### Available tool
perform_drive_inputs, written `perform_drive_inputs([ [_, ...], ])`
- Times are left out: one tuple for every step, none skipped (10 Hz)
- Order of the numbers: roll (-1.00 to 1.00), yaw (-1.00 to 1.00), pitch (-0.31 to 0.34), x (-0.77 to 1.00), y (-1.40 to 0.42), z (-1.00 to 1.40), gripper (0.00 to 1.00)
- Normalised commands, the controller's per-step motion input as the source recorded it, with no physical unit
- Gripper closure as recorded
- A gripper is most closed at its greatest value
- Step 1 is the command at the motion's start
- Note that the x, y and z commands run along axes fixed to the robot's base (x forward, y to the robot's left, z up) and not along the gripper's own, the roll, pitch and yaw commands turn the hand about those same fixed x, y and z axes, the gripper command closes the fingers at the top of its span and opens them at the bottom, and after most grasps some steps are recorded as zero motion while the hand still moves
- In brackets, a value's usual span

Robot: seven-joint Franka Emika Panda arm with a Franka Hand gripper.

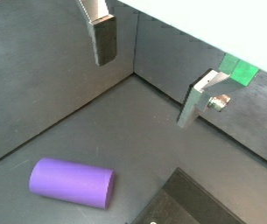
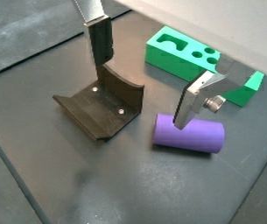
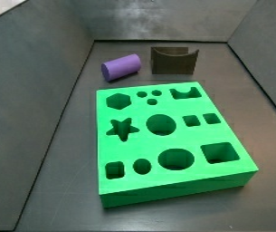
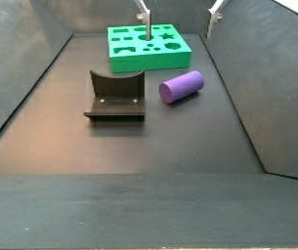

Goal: Pick up the round object. Move up. Place the round object on the fixture. Regrasp the round object. Move to above the board. Insert the round object.
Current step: Pick up the round object.

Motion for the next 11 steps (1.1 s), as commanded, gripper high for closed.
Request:
perform_drive_inputs([
  [0.07,-0.61,-0.004,-0.38,-0.16,-0.13,0.0],
  [0.05,-1.0,0.0,0.0,-0.05,-0.29,0.0],
  [0.04,-1.0,0.0,0.0,-0.04,-0.29,0.0],
  [0.04,-1.0,0.0,0.0,-0.01,-0.33,0.0],
  [0.03,-1.0,0.0,0.0,0.0,-0.36,0.0],
  [0.01,-1.0,0.0,0.0,0.0,-0.39,0.0],
  [0.0,-1.0,0.0,0.0,-0.12,-0.46,0.0],
  [0.01,-0.88,0.0,0.0,-0.33,-0.48,0.0],
  [0.04,-0.73,0.0,0.0,-0.52,-0.49,0.0],
  [0.08,-0.65,0.0,0.0,-0.6,-0.49,0.0],
  [0.12,-0.59,-0.001,0.0,-0.63,-0.48,0.0],
])
